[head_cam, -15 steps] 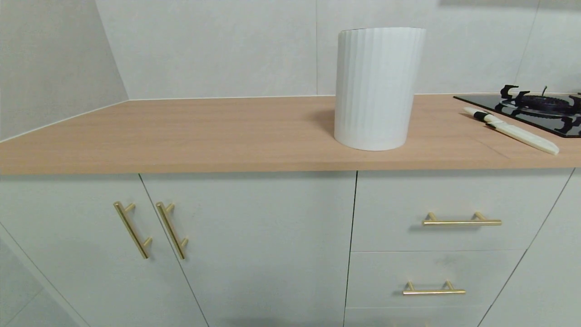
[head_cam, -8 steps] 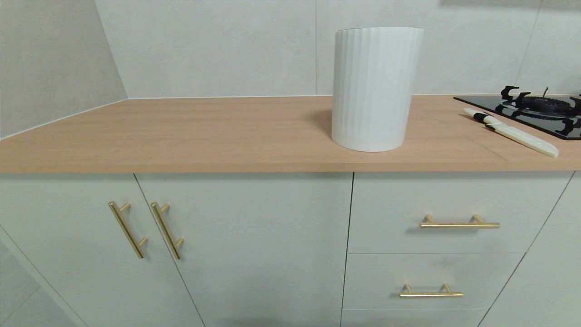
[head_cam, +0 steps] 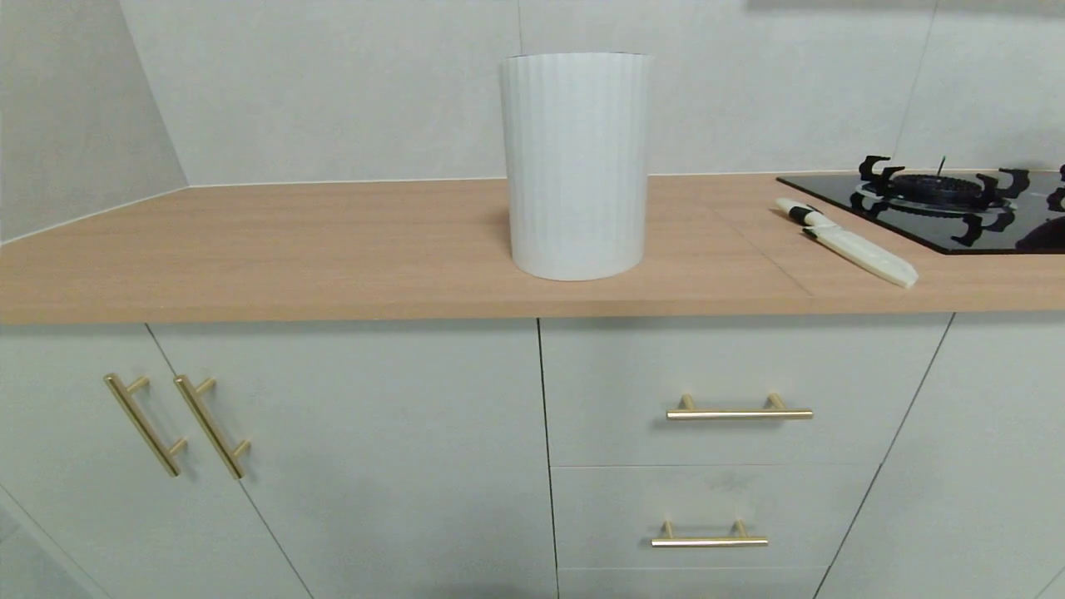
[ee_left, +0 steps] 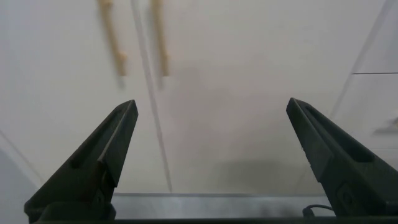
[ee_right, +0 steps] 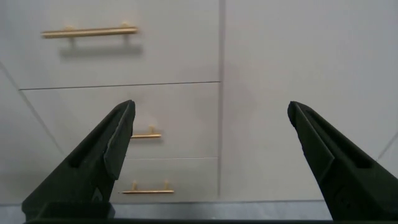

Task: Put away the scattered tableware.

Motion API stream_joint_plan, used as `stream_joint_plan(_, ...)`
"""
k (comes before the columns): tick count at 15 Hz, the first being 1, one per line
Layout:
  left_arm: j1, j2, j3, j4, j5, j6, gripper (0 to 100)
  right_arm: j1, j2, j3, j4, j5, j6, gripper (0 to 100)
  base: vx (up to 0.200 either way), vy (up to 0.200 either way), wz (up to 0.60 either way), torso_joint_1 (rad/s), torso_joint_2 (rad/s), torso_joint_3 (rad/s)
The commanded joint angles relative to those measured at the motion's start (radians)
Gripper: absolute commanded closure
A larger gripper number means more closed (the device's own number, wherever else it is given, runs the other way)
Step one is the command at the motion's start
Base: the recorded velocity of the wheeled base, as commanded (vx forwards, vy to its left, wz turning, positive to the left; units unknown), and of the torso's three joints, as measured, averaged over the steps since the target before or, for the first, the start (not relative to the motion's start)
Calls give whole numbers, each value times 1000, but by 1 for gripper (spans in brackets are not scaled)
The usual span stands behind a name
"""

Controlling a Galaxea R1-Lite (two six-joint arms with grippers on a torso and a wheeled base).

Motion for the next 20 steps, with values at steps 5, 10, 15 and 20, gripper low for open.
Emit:
stream_joint_plan(5, 0, 0, 0, 1, 0, 0, 0, 0, 2, 0, 0, 0, 0, 0, 0, 0, 0, 0, 0, 0)
stream_joint_plan(10, 0, 0, 0, 1, 0, 0, 0, 0, 2, 0, 0, 0, -2, 0, 0, 0, 0, 0, 0, 0)
stream_joint_plan(15, 0, 0, 0, 1, 0, 0, 0, 0, 2, 0, 0, 0, -2, 0, 0, 0, 0, 0, 0, 0)
stream_joint_plan(20, 0, 0, 0, 1, 0, 0, 0, 0, 2, 0, 0, 0, -2, 0, 0, 0, 0, 5, -38, -33)
